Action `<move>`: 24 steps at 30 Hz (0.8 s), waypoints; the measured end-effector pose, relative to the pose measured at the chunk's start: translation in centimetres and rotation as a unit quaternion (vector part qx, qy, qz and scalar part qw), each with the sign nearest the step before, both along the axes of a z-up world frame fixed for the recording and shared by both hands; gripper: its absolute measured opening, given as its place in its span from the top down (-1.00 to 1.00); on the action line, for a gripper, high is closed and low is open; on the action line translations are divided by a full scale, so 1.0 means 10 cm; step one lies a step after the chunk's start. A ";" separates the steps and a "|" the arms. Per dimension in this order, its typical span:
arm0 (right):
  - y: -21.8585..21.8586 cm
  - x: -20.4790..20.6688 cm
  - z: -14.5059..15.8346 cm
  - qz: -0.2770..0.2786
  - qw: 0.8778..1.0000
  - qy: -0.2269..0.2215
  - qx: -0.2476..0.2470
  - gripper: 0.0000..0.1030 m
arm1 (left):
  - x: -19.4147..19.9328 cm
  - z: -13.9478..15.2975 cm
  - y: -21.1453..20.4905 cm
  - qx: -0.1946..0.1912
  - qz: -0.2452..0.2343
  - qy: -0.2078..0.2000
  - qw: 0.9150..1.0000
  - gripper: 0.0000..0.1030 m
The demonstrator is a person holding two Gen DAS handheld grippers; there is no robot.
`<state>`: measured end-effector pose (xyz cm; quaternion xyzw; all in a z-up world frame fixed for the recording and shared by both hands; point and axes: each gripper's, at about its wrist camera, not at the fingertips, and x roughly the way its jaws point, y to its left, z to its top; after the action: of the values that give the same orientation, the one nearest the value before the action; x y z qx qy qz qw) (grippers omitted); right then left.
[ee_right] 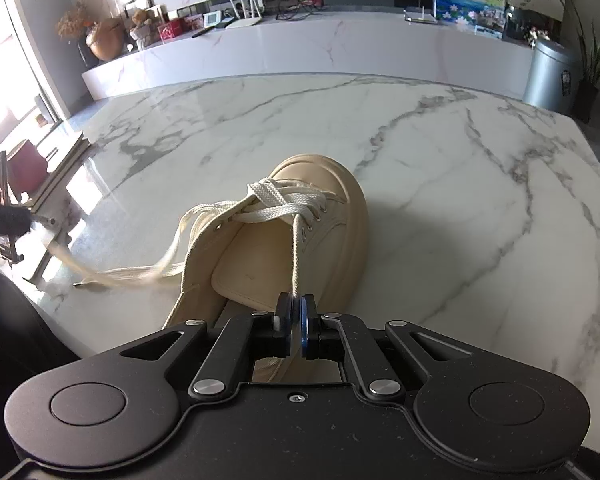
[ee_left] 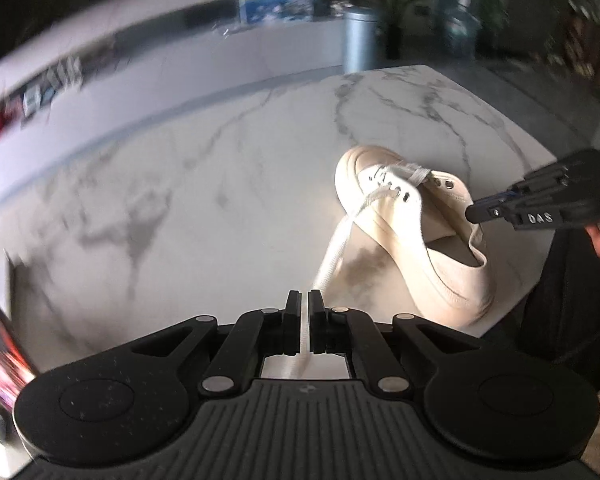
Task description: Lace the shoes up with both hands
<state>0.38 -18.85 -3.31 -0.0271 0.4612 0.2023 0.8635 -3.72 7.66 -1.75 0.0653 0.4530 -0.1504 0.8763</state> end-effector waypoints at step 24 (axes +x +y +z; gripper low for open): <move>0.07 0.04 -0.03 0.020 1.000 -0.001 -0.023 0.72 | 0.31 -0.73 0.71 -0.096 0.331 0.141 0.928 0.43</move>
<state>0.79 -18.15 -3.64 -0.0566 0.4643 0.2091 0.8588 -0.63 14.80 -9.02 -0.1945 0.5515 0.0981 0.8052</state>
